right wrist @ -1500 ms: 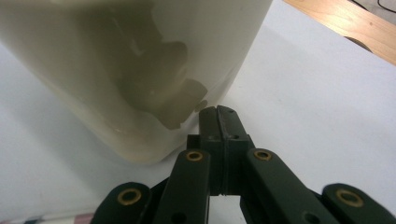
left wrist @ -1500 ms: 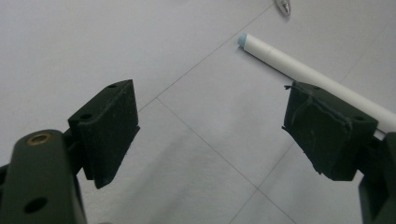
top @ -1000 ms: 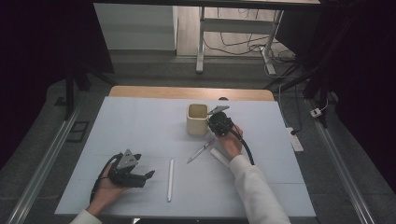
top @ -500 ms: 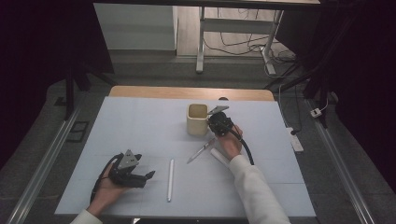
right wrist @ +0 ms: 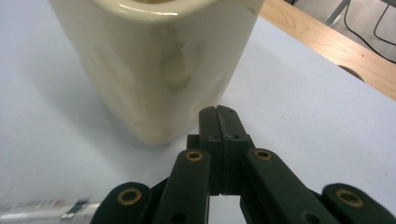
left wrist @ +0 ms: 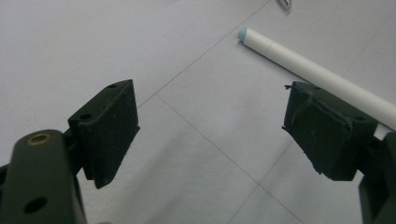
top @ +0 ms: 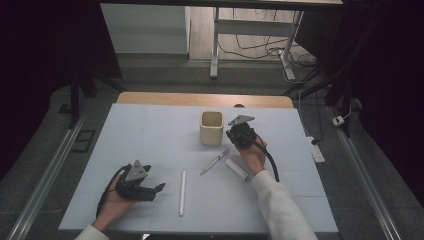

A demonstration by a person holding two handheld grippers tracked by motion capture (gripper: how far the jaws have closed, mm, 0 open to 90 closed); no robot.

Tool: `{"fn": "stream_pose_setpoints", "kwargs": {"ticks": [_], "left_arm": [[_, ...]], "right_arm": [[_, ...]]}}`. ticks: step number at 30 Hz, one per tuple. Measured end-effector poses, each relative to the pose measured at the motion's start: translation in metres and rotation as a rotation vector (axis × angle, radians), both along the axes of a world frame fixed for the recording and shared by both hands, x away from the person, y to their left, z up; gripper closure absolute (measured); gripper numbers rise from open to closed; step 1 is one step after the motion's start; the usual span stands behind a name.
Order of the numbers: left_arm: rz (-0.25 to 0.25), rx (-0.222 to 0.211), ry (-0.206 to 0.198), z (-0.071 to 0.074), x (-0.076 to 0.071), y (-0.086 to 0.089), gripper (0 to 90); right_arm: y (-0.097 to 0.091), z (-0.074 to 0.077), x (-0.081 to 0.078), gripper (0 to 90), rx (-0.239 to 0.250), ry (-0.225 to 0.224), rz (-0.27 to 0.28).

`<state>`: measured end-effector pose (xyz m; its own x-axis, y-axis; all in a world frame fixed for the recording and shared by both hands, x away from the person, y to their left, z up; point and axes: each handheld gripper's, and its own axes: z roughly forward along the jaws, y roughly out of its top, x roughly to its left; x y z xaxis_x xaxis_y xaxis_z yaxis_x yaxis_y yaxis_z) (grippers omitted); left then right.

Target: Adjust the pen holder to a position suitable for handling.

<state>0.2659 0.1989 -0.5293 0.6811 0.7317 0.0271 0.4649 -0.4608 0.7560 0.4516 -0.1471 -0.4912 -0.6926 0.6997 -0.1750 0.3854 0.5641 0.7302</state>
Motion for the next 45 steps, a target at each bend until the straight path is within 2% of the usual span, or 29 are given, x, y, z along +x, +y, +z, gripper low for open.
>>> {"fn": "stream_pose_setpoints", "kwargs": {"ticks": [8,13,19,20,23,32,38,39,40,45], "left_arm": [[0.002,0.001,-0.001,0.000,0.000,0.001,17.4],[0.008,-0.004,-0.004,0.001,-0.001,0.003,17.4],[0.007,0.004,-0.001,0.000,-0.001,0.002,17.4],[0.006,0.004,-0.001,0.000,-0.001,0.002,17.4],[0.005,0.001,0.000,0.001,-0.001,0.003,17.4],[0.007,-0.002,0.005,0.000,-0.001,0.002,17.3],[0.011,-0.009,0.008,0.000,-0.001,0.002,17.4],[0.011,-0.009,0.008,0.000,-0.001,0.002,17.4],[0.009,-0.010,0.008,0.000,-0.001,0.002,17.4],[0.006,-0.012,0.007,0.001,-0.002,0.002,17.4]], "right_arm": [[-0.014,0.008,-0.018,89.0,0.050,-0.023,0.039],[-0.020,0.007,-0.026,88.5,0.083,-0.031,0.057],[-0.026,0.007,-0.030,81.2,0.088,-0.033,0.073],[-0.028,0.008,-0.032,75.0,0.085,-0.029,0.083],[-0.032,0.008,-0.036,68.6,0.071,-0.028,0.094],[-0.056,0.007,-0.068,54.6,0.072,-0.044,0.148],[-0.079,0.005,-0.092,49.2,0.111,-0.044,0.138],[-0.079,0.005,-0.092,49.2,0.111,-0.044,0.138],[-0.088,0.003,-0.101,48.0,0.109,-0.045,0.134],[-0.111,-0.003,-0.122,46.5,0.138,-0.050,0.112]]}}
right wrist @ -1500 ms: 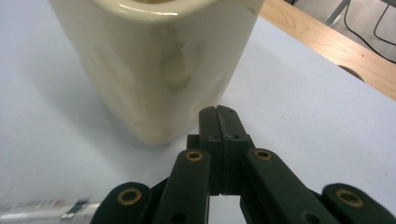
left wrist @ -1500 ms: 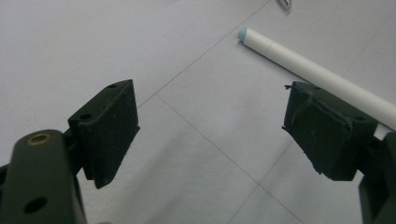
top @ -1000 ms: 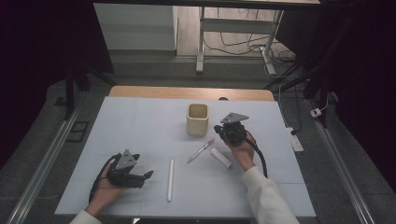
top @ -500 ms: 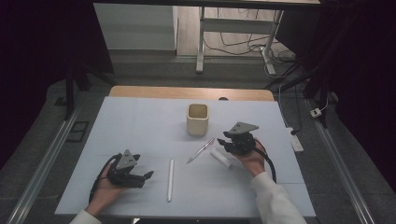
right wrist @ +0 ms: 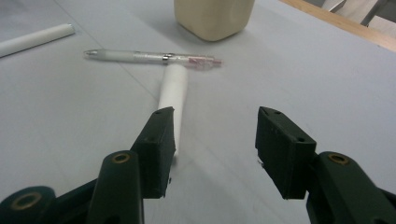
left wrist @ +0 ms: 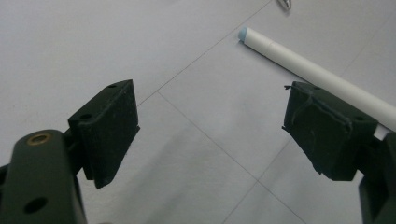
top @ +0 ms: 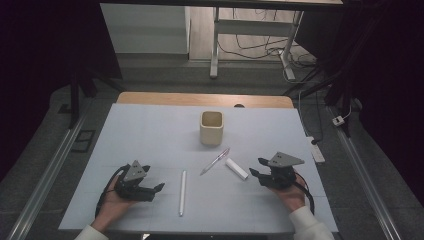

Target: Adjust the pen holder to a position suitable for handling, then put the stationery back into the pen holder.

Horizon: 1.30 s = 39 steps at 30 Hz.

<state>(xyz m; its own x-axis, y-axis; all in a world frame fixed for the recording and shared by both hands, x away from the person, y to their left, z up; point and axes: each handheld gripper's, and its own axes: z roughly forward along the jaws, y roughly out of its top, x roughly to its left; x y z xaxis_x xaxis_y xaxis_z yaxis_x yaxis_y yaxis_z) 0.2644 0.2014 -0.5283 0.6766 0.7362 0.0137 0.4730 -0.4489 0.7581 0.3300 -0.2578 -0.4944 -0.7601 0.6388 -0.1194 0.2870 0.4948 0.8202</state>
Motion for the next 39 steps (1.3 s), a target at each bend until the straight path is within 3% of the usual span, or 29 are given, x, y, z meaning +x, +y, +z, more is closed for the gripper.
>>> {"fn": "stream_pose_setpoints", "kwargs": {"ticks": [8,14,28,39], "left_arm": [[0.001,0.000,-0.003,0.001,-0.001,0.000,17.5],[-0.003,0.004,-0.002,0.001,-0.001,0.000,18.0],[0.000,0.009,-0.013,0.004,0.000,-0.003,18.1],[-0.023,0.013,-0.018,0.015,0.011,-0.022,19.4]], "right_arm": [[-0.022,-0.001,-0.017,44.9,0.030,-0.003,-0.015],[-0.031,-0.005,-0.020,44.8,0.038,-0.003,-0.020],[-0.034,-0.007,-0.018,44.8,0.038,-0.002,-0.013],[-0.035,-0.007,-0.016,44.6,0.027,-0.001,-0.021]]}}
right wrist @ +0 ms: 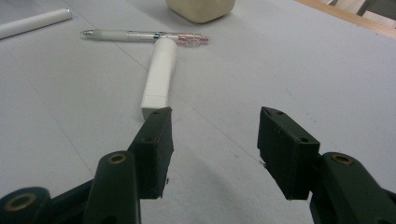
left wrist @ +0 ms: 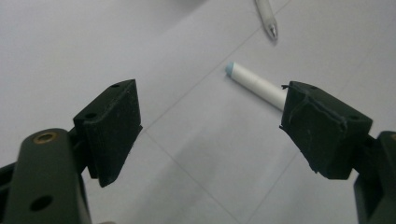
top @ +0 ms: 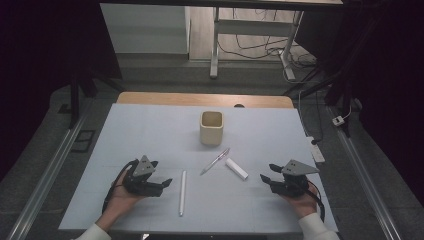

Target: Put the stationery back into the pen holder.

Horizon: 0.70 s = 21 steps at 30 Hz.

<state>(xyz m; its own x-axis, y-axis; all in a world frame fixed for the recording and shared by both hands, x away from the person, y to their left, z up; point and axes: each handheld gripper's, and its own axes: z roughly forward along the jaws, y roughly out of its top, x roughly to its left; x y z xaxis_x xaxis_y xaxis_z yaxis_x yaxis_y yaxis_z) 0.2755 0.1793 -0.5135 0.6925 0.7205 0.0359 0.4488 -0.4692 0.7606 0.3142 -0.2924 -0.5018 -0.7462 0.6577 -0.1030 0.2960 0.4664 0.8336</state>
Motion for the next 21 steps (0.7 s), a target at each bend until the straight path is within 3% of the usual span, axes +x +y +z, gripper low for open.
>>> {"fn": "stream_pose_setpoints", "kwargs": {"ticks": [8,21], "left_arm": [[-0.015,0.006,-0.005,0.010,0.021,-0.022,21.0],[-0.058,0.039,0.026,0.013,0.039,-0.052,21.7]], "right_arm": [[0.000,-0.001,0.001,44.5,-0.009,0.005,-0.004],[-0.002,-0.002,0.002,44.3,-0.013,0.010,-0.013]]}}
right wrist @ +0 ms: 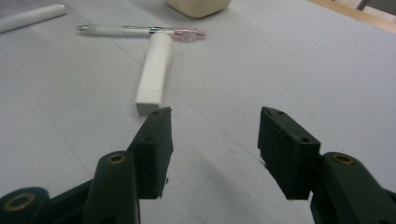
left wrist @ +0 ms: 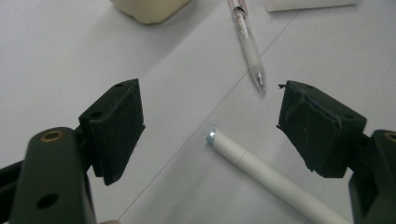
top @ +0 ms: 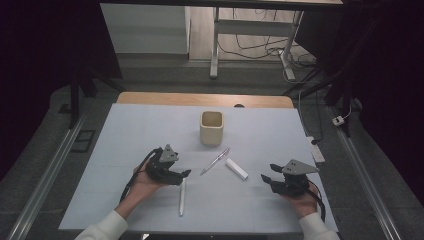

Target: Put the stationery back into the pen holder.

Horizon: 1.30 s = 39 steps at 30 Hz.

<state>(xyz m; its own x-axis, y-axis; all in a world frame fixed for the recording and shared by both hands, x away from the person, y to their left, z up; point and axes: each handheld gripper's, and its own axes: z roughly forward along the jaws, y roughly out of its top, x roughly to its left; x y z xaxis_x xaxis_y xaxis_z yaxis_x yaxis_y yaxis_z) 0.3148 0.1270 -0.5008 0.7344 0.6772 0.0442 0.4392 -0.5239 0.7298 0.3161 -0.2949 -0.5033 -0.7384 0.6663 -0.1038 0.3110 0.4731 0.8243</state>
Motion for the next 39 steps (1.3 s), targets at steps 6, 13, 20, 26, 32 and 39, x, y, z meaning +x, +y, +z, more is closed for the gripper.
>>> {"fn": "stream_pose_setpoints", "kwargs": {"ticks": [6,13,20,26,32,39], "left_arm": [[-0.027,0.010,0.015,-0.001,0.008,-0.012,21.7],[-0.039,0.016,0.035,-0.003,0.017,-0.025,21.5],[-0.054,0.007,0.049,-0.002,0.024,-0.034,22.1],[-0.077,0.005,0.049,-0.001,0.028,-0.043,24.2],[-0.082,0.007,0.068,-0.003,0.033,-0.050,25.7],[-0.103,0.027,0.078,-0.007,0.039,-0.058,30.8]], "right_arm": [[-0.001,0.000,0.001,44.3,0.042,0.013,0.005],[-0.001,-0.001,0.001,44.3,0.026,0.013,0.002],[0.000,-0.001,0.001,44.3,0.009,0.007,-0.006],[0.000,-0.002,0.002,44.3,0.005,0.009,-0.009],[0.001,-0.003,0.003,44.2,0.007,0.012,-0.002],[0.001,-0.004,0.004,44.2,-0.001,0.013,-0.001]]}}
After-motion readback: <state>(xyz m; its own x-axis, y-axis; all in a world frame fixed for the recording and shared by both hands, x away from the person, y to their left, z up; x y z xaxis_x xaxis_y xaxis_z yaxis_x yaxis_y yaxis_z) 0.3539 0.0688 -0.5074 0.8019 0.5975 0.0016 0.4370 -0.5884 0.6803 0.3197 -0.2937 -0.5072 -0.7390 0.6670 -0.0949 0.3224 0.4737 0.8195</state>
